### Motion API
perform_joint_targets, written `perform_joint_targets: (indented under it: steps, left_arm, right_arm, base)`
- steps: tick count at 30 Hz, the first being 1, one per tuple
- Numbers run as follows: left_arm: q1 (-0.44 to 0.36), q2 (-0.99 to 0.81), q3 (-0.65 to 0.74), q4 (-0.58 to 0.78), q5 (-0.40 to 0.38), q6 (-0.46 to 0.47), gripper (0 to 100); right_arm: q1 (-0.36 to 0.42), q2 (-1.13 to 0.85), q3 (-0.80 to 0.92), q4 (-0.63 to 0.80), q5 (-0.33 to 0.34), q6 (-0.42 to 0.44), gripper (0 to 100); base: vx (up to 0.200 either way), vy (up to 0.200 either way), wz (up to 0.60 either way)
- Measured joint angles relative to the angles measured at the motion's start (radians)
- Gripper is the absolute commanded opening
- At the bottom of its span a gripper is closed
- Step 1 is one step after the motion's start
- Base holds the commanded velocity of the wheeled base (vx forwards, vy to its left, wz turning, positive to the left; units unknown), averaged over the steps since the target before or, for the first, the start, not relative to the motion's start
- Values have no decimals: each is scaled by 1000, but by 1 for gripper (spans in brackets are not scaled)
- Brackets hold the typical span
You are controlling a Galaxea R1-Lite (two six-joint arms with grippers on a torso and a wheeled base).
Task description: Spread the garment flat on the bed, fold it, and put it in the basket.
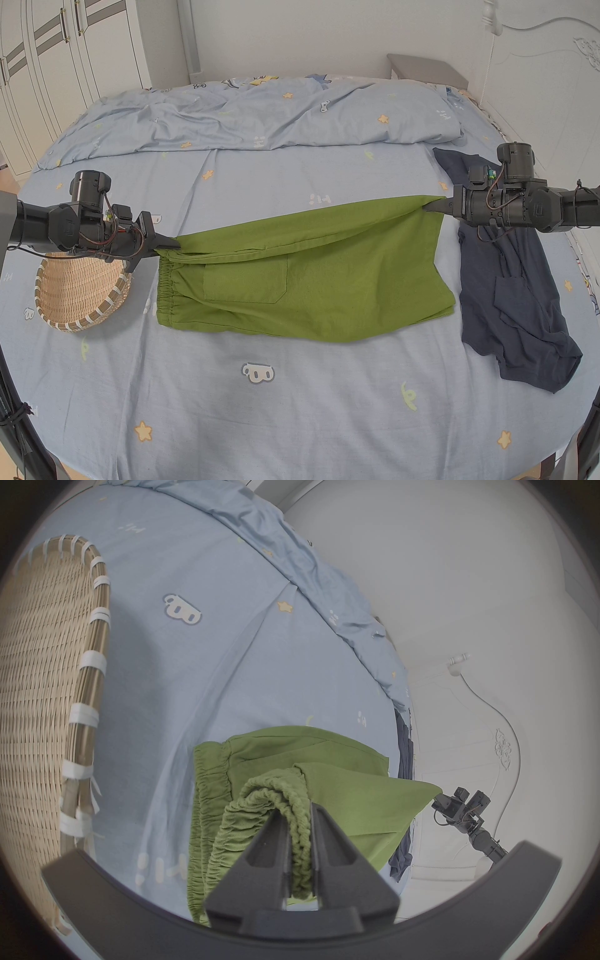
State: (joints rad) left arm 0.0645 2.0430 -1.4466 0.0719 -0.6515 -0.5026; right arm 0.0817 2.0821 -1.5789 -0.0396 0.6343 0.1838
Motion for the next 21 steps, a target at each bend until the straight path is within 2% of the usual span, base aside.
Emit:
perform_joint_targets:
  steps: [11,12,14,15,21]
  left_arm:
    - [-1,40,-31,0,1,0,0]
    - [-1,41,-31,0,1,0,100]
    - [-1,45,-33,0,2,0,100]
    - [-1,46,-33,0,2,0,100]
    - [-5,48,-34,0,2,0,100]
  right_arm:
    - [0,50,-29,-3,-3,5,0]
    - [1,54,-30,-3,-3,5,0]
    - [3,62,-32,-2,-3,5,0]
    - [5,66,-33,-2,-4,5,100]
    - [19,83,-32,-3,-3,5,100]
  base:
    - [0,0,0]
    - [0,0,0]
    - [0,0,0]
    - [0,0,0]
    - [0,0,0]
